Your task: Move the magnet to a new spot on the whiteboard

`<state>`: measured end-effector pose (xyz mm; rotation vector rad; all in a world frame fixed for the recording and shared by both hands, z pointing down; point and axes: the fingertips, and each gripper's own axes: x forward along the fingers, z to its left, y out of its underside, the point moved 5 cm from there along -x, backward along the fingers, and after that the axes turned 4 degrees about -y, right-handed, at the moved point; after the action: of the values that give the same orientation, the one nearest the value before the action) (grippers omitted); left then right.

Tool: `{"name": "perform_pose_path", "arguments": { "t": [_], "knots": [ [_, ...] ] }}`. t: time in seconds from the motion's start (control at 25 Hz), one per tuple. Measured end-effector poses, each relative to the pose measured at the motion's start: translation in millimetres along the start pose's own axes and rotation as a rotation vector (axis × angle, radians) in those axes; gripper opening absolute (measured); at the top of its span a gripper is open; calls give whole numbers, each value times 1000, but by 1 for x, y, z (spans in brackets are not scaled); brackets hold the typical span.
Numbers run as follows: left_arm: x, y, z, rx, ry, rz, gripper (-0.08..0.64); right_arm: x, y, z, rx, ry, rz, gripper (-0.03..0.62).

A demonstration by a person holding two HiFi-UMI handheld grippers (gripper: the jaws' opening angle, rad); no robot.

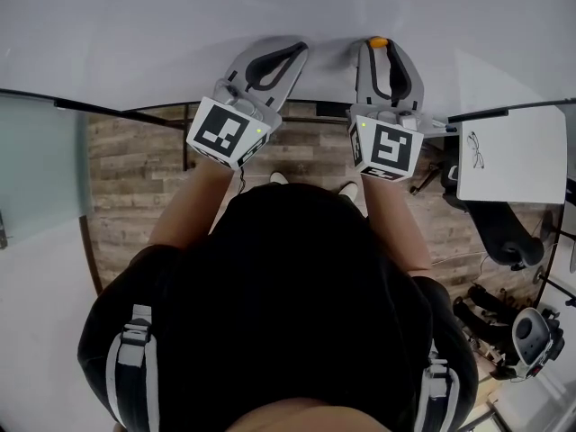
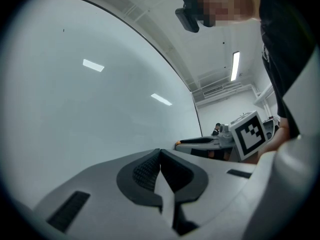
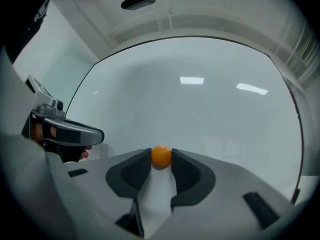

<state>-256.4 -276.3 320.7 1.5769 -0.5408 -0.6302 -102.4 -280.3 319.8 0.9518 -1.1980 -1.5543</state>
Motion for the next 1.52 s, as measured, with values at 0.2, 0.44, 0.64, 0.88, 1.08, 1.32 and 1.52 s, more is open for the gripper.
{"name": "perform_pose_path", "arguments": {
  "t": [0.2,0.44,0.64,0.88,1.08,1.32,1.52],
  "knots": [
    [1,0,0,4,11,-4,5,1,2,2,-27,36,3,124],
    [-2,0,-1,8,15,-8,5,1,3,5,-32,61,-18,129],
    [-5,-1,0,12,6,-5,5,-1,3,5,-10,40,-25,144],
    [-4,-2,-3,20,7,-1,5,-13,-6,-6,15,18,-55,179],
    [-6,-7,-9,32,3,0,5,-30,-12,-9,37,-90,-76,181],
    [-7,-11,-22,32,5,7,5,-48,-6,-13,91,-218,-58,148],
    [-5,-8,-37,37,11,23,5,-62,1,-18,124,-309,-69,87]
  ]
}}
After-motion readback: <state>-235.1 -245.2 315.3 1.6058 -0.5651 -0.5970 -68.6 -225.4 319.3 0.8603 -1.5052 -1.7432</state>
